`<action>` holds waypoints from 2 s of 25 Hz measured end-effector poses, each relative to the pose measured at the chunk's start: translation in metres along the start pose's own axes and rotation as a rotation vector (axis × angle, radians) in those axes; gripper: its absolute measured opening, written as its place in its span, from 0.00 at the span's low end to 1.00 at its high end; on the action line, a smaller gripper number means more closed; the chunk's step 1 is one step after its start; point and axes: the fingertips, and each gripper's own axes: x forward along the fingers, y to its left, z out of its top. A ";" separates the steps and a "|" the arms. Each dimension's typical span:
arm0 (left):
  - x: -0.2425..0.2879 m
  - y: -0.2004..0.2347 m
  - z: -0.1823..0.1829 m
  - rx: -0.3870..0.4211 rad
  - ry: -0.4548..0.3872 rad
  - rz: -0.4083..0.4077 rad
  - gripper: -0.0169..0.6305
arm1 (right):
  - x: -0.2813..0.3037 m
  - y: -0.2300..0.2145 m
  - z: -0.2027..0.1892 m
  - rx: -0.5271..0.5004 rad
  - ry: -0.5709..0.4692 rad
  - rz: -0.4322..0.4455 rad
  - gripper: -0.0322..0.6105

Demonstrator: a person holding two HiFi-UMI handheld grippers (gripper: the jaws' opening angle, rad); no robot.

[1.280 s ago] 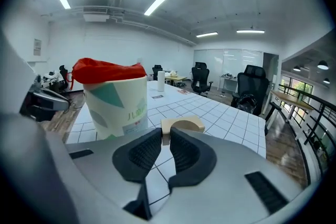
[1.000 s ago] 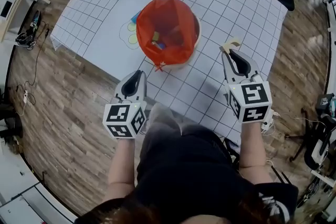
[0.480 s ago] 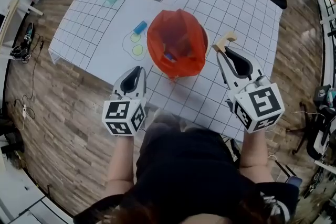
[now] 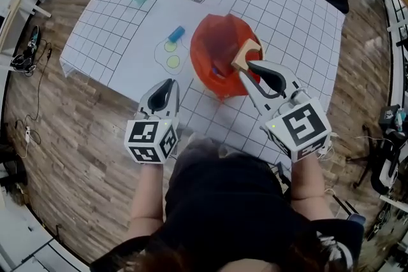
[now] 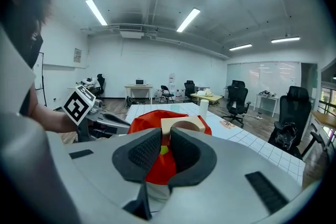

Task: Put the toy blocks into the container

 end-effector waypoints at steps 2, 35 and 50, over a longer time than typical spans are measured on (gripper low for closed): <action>-0.002 0.003 0.001 -0.003 -0.004 0.003 0.07 | 0.005 0.000 -0.005 0.005 0.014 -0.008 0.16; 0.017 0.053 0.040 0.162 -0.030 -0.002 0.29 | -0.018 -0.056 -0.026 0.182 0.011 -0.259 0.16; 0.129 0.085 0.019 0.309 0.160 -0.182 0.34 | -0.015 -0.086 -0.058 0.331 0.114 -0.469 0.15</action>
